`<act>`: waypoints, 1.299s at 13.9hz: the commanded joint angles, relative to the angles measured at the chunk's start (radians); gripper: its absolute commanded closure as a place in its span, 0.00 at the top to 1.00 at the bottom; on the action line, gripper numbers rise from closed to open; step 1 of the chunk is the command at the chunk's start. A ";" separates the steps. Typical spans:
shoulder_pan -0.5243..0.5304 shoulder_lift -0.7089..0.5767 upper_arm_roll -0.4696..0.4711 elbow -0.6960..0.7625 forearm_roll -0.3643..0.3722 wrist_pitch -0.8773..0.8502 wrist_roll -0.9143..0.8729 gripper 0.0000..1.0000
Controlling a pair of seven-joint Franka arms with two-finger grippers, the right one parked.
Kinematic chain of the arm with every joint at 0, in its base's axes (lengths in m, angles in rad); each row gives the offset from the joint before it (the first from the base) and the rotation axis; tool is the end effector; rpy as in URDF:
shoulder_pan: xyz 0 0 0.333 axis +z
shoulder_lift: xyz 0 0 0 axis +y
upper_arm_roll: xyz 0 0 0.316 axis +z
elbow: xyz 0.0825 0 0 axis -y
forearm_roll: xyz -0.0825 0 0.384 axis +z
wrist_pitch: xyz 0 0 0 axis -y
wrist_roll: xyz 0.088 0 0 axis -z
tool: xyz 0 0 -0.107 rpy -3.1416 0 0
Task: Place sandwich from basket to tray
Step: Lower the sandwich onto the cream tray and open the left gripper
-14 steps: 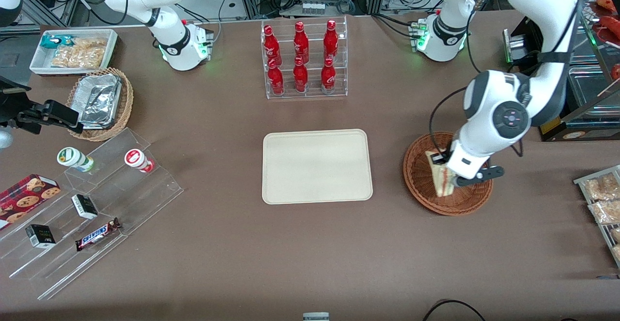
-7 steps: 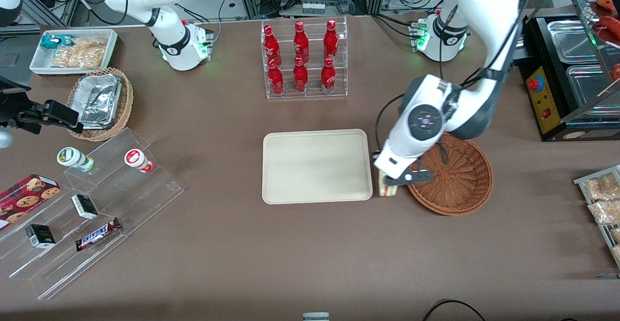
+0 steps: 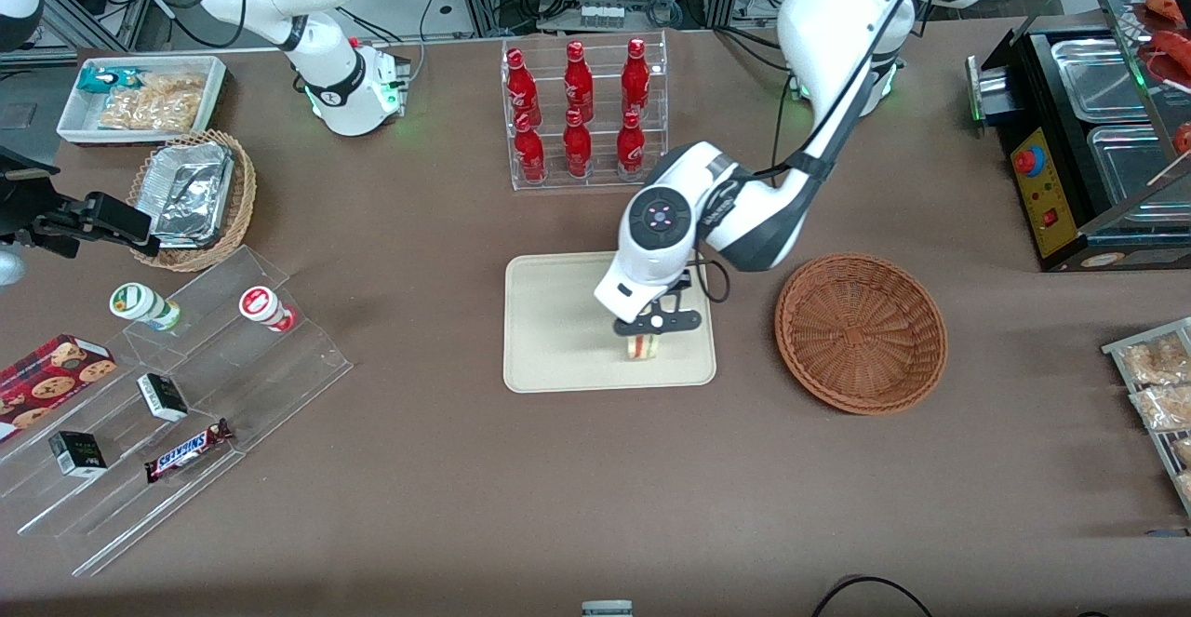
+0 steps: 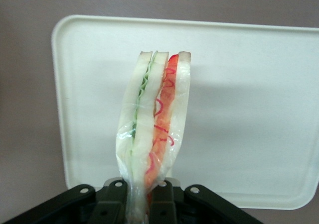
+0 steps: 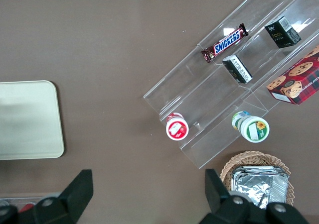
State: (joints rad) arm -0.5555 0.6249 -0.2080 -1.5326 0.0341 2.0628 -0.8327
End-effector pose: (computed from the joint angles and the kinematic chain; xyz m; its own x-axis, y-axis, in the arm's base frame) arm 0.5181 -0.4636 0.2896 0.9888 0.0843 -0.1235 0.0852 -0.9964 0.0015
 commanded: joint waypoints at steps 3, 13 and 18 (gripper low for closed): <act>-0.082 0.124 0.013 0.126 0.010 0.028 -0.086 0.09; -0.097 0.102 0.022 0.127 0.016 0.051 -0.089 1.00; -0.077 -0.014 0.044 0.118 0.070 -0.026 -0.080 1.00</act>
State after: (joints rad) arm -0.6431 0.6699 -0.1744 -1.3895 0.0853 2.0643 -0.9274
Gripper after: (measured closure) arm 0.000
